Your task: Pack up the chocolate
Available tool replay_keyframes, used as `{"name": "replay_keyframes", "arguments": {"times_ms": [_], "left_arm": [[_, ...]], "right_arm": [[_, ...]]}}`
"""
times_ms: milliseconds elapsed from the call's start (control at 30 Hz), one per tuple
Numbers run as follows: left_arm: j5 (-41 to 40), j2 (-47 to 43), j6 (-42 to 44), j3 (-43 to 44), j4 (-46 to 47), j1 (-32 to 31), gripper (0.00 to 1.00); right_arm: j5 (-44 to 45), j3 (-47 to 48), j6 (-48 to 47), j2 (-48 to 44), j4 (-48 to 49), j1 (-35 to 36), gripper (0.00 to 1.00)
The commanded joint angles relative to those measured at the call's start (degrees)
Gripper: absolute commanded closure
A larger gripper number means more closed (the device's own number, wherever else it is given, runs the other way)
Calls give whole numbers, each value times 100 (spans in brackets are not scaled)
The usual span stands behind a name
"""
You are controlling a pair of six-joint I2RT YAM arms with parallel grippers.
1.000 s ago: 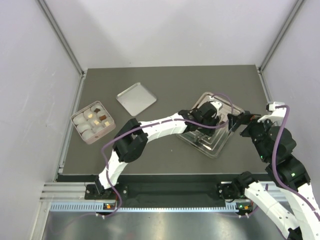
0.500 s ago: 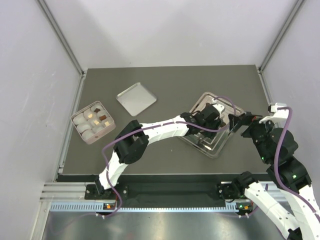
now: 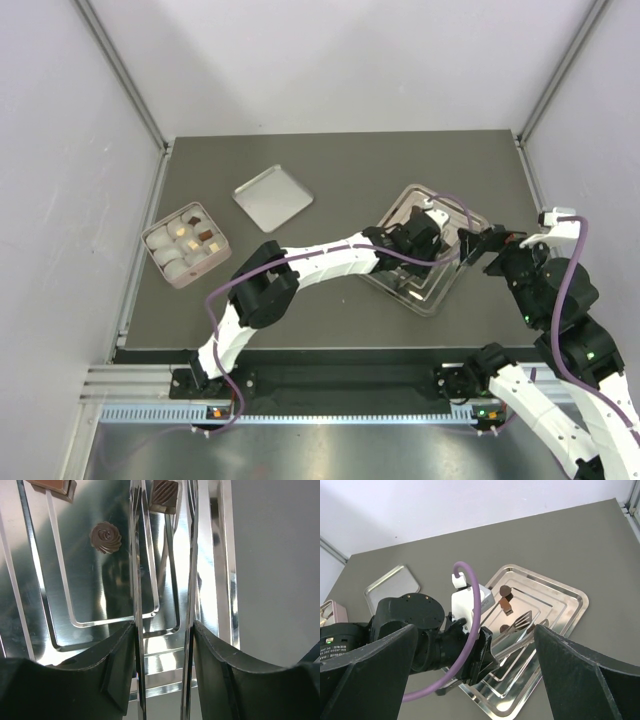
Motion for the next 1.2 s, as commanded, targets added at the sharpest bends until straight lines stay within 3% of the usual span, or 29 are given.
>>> {"name": "replay_keyframes", "arguments": {"times_ms": [0,1167], "left_arm": [[-46,-5,53,9,91,-67,49],[-98,-260,-201,70,-278,-111,59]], "right_arm": [[82,99,-17,-50,-44,-5,0],[3,178,53,-15,-35,-5,0]]}}
